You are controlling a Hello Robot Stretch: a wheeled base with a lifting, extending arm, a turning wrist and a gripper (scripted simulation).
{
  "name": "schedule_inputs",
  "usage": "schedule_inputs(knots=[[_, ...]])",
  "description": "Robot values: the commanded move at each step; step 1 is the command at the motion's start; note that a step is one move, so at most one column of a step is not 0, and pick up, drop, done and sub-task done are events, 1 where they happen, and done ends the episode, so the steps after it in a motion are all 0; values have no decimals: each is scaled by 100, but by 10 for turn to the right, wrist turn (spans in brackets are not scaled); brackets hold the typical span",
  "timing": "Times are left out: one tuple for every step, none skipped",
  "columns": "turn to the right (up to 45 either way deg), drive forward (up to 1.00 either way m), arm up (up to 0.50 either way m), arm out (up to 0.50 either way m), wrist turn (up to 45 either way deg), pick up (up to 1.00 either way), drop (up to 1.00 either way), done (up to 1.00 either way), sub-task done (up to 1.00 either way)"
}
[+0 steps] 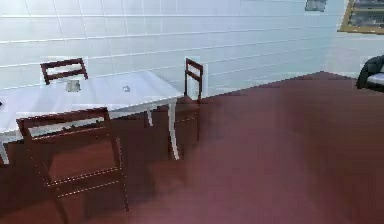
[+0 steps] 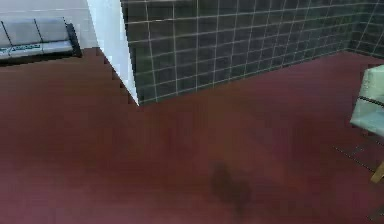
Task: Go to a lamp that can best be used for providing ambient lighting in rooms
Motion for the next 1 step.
schedule_inputs(knots=[[-450, 0, 0, 0, 0, 0, 0, 0, 0]])
